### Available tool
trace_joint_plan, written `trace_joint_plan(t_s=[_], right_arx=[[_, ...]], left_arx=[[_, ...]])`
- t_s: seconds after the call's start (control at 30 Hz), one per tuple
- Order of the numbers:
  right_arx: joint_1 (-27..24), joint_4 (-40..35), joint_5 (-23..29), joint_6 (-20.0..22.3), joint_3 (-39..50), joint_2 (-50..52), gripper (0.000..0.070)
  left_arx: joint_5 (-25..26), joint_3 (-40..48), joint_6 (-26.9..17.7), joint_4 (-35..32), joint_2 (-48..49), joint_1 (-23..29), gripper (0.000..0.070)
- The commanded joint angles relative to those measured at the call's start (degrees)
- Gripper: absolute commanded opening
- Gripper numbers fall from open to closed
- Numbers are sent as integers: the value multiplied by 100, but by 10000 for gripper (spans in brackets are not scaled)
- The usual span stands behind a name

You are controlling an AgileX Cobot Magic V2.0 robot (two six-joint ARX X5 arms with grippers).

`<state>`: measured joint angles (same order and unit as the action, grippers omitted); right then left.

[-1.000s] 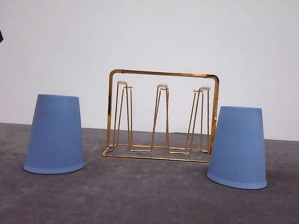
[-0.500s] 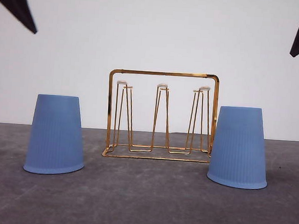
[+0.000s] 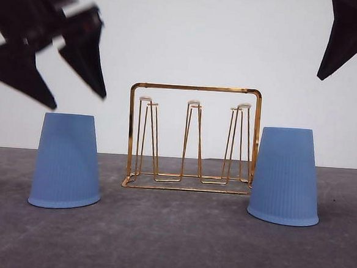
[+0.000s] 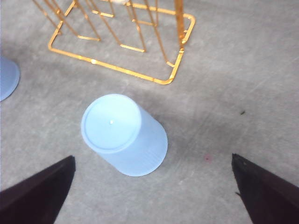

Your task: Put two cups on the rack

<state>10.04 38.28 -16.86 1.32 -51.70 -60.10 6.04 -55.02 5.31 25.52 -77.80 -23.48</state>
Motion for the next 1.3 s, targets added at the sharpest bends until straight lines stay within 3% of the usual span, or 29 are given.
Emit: trace_joint_plan(t_s=[0.0, 0.17, 0.3, 0.37, 0.57, 0.87, 1.03, 1.27], right_arx=[[20, -58, -4, 44, -70, -52, 686], [25, -57, -4, 44, -70, -52, 685], [25, -55, -4, 44, -70, -52, 685], [25, -57, -6, 44, -70, -52, 685], [25, -55, -7, 42, -70, -52, 685], [25, -50, -7, 42, -70, -52, 685], [25, -50, -7, 42, -70, -52, 685], [25, -48, -7, 42, -70, -52, 685]], left_arx=[[-111, -88, -82, -80, -222, -38, 580], [-260, -88, -103, -147, -639, -44, 567], [-263, -88, -101, -134, -741, -50, 391], [-262, -90, -101, -142, -739, -74, 342], [-219, -549, -164, 233, -711, -172, 347], [-109, -2520, -362, 1211, -708, -389, 348], [-115, -3156, -516, 1142, -713, -495, 353], [-163, -3201, -602, 825, -1001, -503, 353]])
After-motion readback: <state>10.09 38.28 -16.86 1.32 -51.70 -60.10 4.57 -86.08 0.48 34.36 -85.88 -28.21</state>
